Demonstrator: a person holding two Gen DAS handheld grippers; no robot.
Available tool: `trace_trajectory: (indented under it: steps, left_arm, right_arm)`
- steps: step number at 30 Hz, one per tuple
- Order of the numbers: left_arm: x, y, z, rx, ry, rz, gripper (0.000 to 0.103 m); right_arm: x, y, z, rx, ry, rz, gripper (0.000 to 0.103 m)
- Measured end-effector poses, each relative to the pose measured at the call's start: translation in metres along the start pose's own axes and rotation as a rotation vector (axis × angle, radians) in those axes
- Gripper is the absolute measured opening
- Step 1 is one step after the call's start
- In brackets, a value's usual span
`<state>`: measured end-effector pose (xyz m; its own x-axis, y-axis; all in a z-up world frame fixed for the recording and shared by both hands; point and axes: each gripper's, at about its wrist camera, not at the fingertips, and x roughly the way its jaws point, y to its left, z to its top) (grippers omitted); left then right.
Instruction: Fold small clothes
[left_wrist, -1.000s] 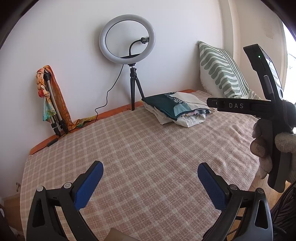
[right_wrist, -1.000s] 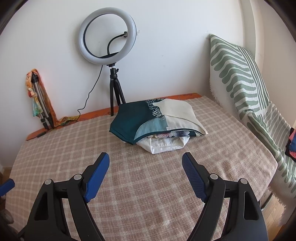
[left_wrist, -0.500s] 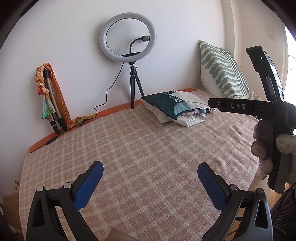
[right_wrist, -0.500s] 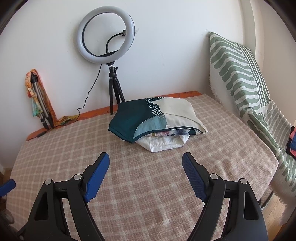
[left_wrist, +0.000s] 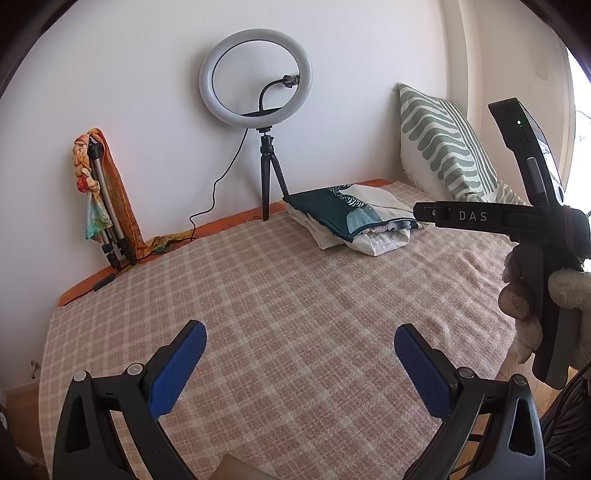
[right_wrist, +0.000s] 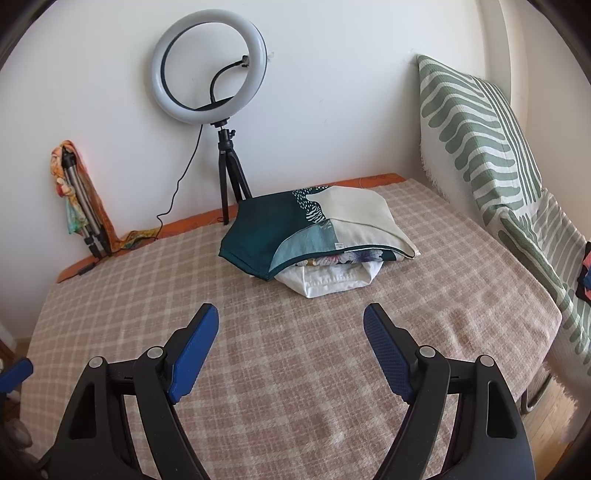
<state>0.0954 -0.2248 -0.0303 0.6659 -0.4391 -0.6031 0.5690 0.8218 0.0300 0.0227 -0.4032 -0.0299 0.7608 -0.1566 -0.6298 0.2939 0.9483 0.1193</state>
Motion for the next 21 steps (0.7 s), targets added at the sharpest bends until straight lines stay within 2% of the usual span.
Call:
trace_trajectory:
  steps: [21]
  left_arm:
    - [-0.0004, -0.0026, 0.0005, 0.001, -0.003, 0.004, 0.103]
  right_arm:
    - [-0.0002, 0.0007, -0.0003, 0.004, 0.015, 0.009, 0.081]
